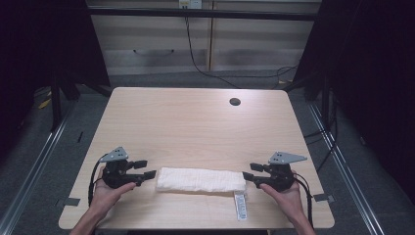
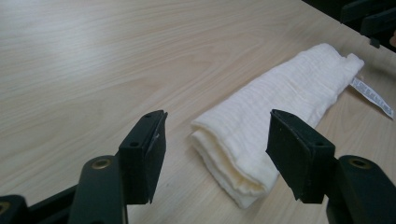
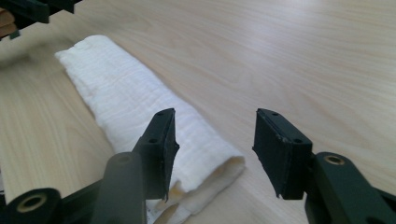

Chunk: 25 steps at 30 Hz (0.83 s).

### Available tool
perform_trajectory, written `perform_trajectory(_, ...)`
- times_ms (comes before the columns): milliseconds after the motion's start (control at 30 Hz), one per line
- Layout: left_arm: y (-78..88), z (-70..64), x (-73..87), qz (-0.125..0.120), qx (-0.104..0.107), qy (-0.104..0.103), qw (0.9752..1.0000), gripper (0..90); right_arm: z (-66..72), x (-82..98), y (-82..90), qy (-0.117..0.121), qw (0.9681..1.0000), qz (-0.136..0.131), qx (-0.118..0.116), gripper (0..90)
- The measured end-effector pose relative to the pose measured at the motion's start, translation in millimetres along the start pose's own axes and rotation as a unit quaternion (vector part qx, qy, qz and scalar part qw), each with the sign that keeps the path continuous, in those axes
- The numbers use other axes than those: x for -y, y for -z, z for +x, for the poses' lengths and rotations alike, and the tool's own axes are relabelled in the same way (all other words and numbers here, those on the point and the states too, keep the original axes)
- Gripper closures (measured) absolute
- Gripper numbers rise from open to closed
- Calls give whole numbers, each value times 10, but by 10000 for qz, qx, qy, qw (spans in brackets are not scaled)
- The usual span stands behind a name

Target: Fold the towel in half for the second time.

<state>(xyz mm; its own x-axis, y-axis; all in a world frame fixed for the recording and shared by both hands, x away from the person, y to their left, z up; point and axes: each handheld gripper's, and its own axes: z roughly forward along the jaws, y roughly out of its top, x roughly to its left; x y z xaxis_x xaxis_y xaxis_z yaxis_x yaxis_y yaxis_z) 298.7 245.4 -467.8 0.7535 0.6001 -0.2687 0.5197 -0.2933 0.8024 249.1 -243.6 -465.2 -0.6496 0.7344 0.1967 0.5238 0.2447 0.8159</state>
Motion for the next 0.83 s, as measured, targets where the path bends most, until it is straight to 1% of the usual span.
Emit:
perform_trajectory(67,52,15,28,-4,-80,88,9999,354,-8,-9,68,-45,9998,-45,166,472)
perform_trajectory(100,84,26,51,51,-104,118,9999,350,-13,-8,96,-58,9997,-43,230,464)
perform_trajectory(133,117,37,79,73,-156,178,9997,344,-20,-2,134,-102,9994,-63,335,454)
perform_trajectory(200,201,86,146,98,-236,326,9991,327,-49,25,212,-187,9988,-112,437,449)
perform_trajectory(233,226,97,170,94,-271,412,9987,314,-68,50,254,-228,9982,-121,535,440)
perform_trajectory(267,253,116,198,96,-347,463,9983,294,-82,69,276,-238,9980,-123,581,436)
perform_trajectory(333,290,141,251,121,-374,542,9978,279,-119,124,328,-316,9973,-97,663,426)
perform_trajectory(400,319,150,289,86,-424,608,9972,262,-154,191,382,-400,9959,-110,802,414)
perform_trajectory(433,334,153,298,136,-460,563,9973,258,-164,215,403,-453,9953,-133,845,409)
perform_trajectory(500,357,160,325,101,-495,481,9976,258,-207,281,454,-540,9940,-217,925,396)
perform_trajectory(533,367,170,332,121,-546,470,9973,258,-237,326,482,-586,9926,-251,1030,391)
perform_trajectory(600,374,215,371,87,-679,444,9967,247,-287,387,526,-700,9907,-281,1131,355)
perform_trajectory(633,362,249,401,127,-745,466,9960,242,-308,404,539,-729,9902,-278,1154,341)
perform_trajectory(667,356,274,418,168,-790,489,9955,240,-343,435,545,-770,9892,-242,1225,341)
perform_trajectory(733,333,296,450,186,-813,618,9946,204,-382,473,528,-815,9874,-130,1349,324)
perform_trajectory(767,327,286,454,203,-845,548,9947,191,-397,488,505,-803,9874,-11,1364,319)
perform_trajectory(800,323,275,454,204,-808,515,9952,187,-393,493,487,-780,9874,88,1372,316)
perform_trajectory(833,319,275,454,197,-736,498,9958,185,-385,496,471,-752,9881,149,1331,309)
